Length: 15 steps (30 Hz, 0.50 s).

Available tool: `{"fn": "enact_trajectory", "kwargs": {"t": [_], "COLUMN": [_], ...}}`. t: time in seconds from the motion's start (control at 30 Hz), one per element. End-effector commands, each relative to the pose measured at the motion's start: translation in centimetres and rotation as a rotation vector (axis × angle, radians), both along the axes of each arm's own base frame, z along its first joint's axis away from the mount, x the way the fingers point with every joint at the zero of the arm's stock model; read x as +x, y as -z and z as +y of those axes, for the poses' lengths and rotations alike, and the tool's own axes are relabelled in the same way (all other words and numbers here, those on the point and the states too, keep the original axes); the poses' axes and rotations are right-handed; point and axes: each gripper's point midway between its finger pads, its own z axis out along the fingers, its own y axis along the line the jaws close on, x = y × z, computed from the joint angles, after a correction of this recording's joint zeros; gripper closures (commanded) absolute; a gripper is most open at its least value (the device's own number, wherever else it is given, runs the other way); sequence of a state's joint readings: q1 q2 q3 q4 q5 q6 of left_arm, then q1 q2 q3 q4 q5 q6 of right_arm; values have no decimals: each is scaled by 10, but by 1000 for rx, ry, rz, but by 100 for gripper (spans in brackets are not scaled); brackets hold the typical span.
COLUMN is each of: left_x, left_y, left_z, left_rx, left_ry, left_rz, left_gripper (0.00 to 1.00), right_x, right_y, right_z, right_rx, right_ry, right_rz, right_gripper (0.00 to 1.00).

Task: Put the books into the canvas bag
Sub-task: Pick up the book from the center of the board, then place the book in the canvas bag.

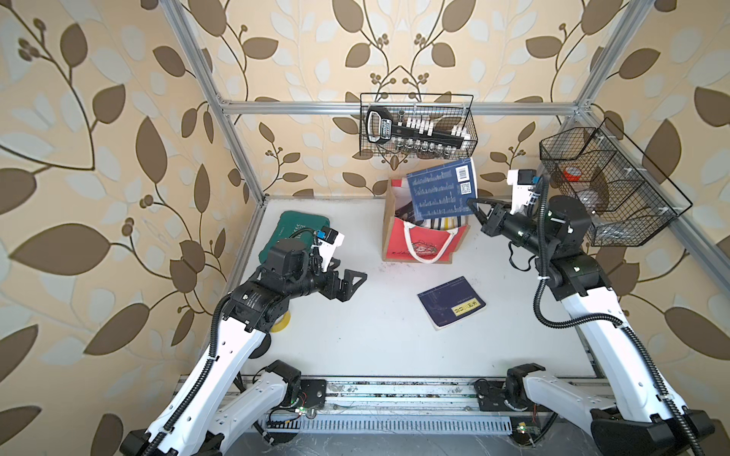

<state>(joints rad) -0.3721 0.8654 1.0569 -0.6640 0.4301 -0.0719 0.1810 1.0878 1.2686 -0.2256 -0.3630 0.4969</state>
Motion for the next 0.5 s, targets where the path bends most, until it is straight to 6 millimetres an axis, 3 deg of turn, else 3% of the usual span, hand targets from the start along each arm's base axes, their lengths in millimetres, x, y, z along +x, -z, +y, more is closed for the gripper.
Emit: {"fn": "enact_trajectory", "kwargs": {"t": [0.0,0.3,0.47], "left_x": [10,10,11], "left_y": [-4,-3,-3], "left_z": [6,9,9], "left_rx": [-9,-11,-18], "left_ry": [-54,-67,-64], "left_rz": [-28,-29,-25], "left_gripper": [1,1,1], "right_x": [25,74,87], "right_y": [6,54,70], "right_z": [-31,-15,1], "right_rx": [27,96,126], "right_ry": [219,196,135], "right_rz": [62,187,225], "right_gripper": [100,100,100]}}
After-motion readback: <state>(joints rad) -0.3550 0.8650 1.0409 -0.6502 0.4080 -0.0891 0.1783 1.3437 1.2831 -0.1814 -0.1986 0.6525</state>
